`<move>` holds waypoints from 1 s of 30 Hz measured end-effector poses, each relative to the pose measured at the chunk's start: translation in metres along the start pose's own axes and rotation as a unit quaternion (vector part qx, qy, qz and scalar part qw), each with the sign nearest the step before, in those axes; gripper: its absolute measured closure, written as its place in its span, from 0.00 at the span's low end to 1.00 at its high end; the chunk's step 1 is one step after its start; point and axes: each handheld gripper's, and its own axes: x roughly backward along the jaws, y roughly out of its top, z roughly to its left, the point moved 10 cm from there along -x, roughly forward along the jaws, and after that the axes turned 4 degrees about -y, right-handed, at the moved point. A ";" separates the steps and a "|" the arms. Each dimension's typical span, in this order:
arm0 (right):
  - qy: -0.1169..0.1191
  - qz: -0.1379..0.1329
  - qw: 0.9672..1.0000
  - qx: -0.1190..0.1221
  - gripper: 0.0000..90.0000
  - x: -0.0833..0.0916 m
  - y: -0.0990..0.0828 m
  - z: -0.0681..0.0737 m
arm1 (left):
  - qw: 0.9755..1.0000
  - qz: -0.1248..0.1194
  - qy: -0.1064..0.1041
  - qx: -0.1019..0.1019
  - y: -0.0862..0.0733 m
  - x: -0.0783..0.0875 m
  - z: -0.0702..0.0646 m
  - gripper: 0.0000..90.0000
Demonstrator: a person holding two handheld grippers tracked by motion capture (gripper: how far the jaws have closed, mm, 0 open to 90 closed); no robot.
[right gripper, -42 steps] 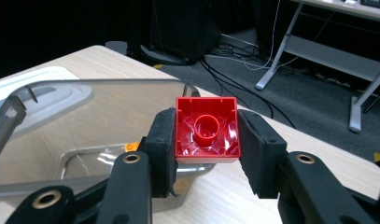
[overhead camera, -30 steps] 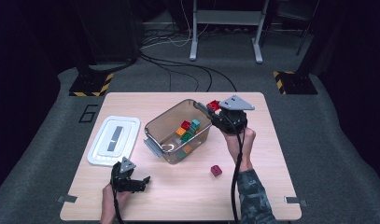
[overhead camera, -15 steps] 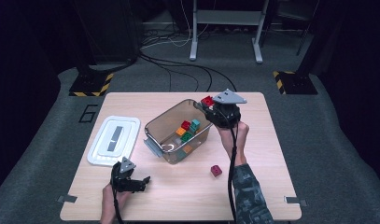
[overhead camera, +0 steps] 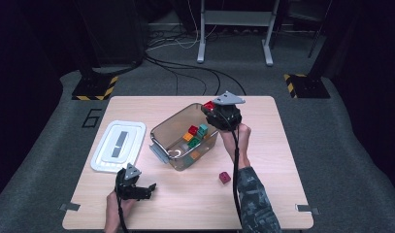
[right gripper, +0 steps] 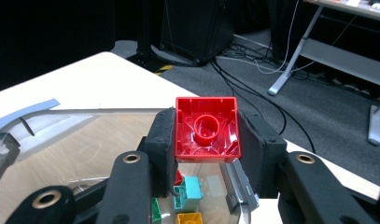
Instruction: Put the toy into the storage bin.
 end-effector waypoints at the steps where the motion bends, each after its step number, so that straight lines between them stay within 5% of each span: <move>1: 0.001 0.001 1.000 0.001 0.65 -0.002 -0.001 0.000 | 1.000 0.000 0.000 0.000 0.000 0.000 0.000 0.05; 24: 0.014 0.051 0.999 -0.006 0.64 -0.030 -0.023 0.004 | 1.000 0.002 -0.001 -0.001 0.000 0.000 0.000 0.05; 30: 0.005 0.061 0.998 -0.031 0.29 -0.031 -0.029 -0.001 | 1.000 0.002 -0.001 -0.001 0.000 0.000 0.000 0.05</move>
